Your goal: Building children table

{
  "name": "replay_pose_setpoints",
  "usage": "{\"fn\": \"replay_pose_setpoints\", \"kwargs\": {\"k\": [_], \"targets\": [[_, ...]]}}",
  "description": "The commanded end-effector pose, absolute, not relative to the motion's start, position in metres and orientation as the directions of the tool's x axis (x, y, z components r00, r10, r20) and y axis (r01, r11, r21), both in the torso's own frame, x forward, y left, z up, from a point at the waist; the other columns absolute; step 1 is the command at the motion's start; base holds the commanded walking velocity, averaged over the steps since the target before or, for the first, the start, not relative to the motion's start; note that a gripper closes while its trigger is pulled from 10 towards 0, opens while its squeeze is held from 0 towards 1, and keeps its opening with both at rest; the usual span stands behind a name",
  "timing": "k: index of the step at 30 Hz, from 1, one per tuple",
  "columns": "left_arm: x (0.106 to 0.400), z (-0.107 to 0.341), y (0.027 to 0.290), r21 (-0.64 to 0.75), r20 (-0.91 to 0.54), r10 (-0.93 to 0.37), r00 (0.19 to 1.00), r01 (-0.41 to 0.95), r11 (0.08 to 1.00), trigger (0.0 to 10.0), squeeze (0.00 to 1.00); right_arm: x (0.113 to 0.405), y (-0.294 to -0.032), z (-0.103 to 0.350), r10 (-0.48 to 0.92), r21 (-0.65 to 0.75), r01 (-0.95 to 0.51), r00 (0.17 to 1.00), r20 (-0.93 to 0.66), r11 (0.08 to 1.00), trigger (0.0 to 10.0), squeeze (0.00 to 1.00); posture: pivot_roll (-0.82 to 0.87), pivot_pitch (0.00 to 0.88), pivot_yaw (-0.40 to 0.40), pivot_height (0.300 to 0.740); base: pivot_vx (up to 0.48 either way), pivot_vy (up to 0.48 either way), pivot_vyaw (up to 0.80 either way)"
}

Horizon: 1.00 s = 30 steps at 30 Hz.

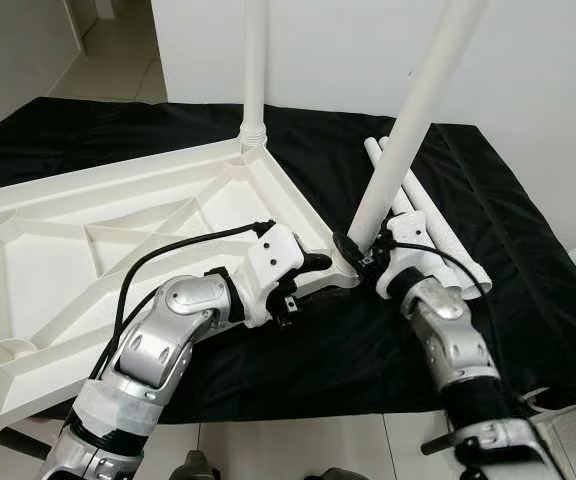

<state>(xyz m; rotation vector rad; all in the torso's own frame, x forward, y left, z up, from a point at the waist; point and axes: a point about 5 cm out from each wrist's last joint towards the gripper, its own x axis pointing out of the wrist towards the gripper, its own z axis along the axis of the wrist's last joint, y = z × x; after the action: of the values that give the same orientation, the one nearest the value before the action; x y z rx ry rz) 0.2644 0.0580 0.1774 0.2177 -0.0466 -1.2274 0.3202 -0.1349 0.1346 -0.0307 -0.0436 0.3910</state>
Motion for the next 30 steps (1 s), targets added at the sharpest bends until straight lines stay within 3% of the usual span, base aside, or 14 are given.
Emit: {"fn": "replay_pose_setpoints", "kwargs": {"k": [1, 4, 6, 8, 11, 16, 21, 29, 30], "targets": [[0.263, 0.177, 0.056, 0.190, -0.085, -0.933, 0.351, 0.925, 0.330, 10.0, 0.00, 0.318, -0.135, 0.126, 0.352, -0.039, -0.352, 0.936, -0.011, 0.935, 10.0, 0.00, 0.04, 0.013, -0.080, 0.740, 0.000, 0.000, 0.00], [0.262, 0.177, 0.056, 0.190, -0.085, -0.933, 0.350, 0.925, 0.329, 10.0, 0.00, 0.318, -0.133, 0.126, 0.305, -0.017, -0.305, 0.952, -0.013, 0.952, 10.0, 0.00, 0.04, 0.010, -0.084, 0.740, 0.000, 0.000, 0.00], [0.262, 0.176, 0.056, 0.188, -0.083, -0.934, 0.349, 0.926, 0.329, 10.0, 0.00, 0.315, -0.127, 0.124, 0.189, 0.039, -0.189, 0.982, -0.020, 0.981, 10.0, 0.00, 0.04, 0.007, -0.089, 0.740, 0.000, 0.000, 0.00], [0.262, 0.176, 0.056, 0.188, -0.083, -0.934, 0.349, 0.926, 0.329, 10.0, 0.00, 0.315, -0.127, 0.124, 0.189, 0.039, -0.189, 0.982, -0.020, 0.981, 10.0, 0.00, 0.04, 0.007, -0.089, 0.740, 0.000, 0.000, 0.00], [0.261, 0.176, 0.055, 0.187, -0.082, -0.934, 0.347, 0.926, 0.327, 10.0, 0.00, 0.307, -0.112, 0.123, -0.022, 0.127, 0.026, 0.999, -0.035, 0.991, 10.0, 0.00, 0.05, 0.002, -0.092, 0.740, 0.000, 0.000, 0.00], [0.260, 0.176, 0.055, 0.187, -0.081, -0.935, 0.346, 0.926, 0.327, 10.0, 0.00, 0.303, -0.108, 0.126, -0.098, 0.156, 0.102, 0.995, -0.034, 0.982, 10.0, 0.00, 0.05, 0.000, -0.097, 0.740, 0.000, 0.000, 0.00], [0.259, 0.175, 0.055, 0.186, -0.081, -0.935, 0.346, 0.927, 0.327, 10.0, 0.00, 0.298, -0.095, 0.128, -0.081, 0.181, 0.088, 0.996, -0.043, 0.980, 10.0, 0.00, 0.05, 0.000, -0.097, 0.740, 0.000, 0.000, 0.00], [0.260, 0.176, 0.055, 0.189, -0.080, -0.936, 0.342, 0.927, 0.323, 10.0, 0.00, 0.296, -0.099, 0.129, -0.099, 0.154, 0.105, 0.994, -0.044, 0.982, 10.0, 0.00, 0.05, 0.000, -0.099, 0.740, 0.000, 0.000, 0.00], [0.260, 0.176, 0.055, 0.190, -0.080, -0.936, 0.343, 0.927, 0.324, 10.0, 0.00, 0.296, -0.100, 0.130, -0.093, 0.159, 0.097, 0.995, -0.031, 0.982, 10.0, 1.00, 0.05, 0.000, -0.099, 0.740, 0.000, 0.000, 0.00]]}}
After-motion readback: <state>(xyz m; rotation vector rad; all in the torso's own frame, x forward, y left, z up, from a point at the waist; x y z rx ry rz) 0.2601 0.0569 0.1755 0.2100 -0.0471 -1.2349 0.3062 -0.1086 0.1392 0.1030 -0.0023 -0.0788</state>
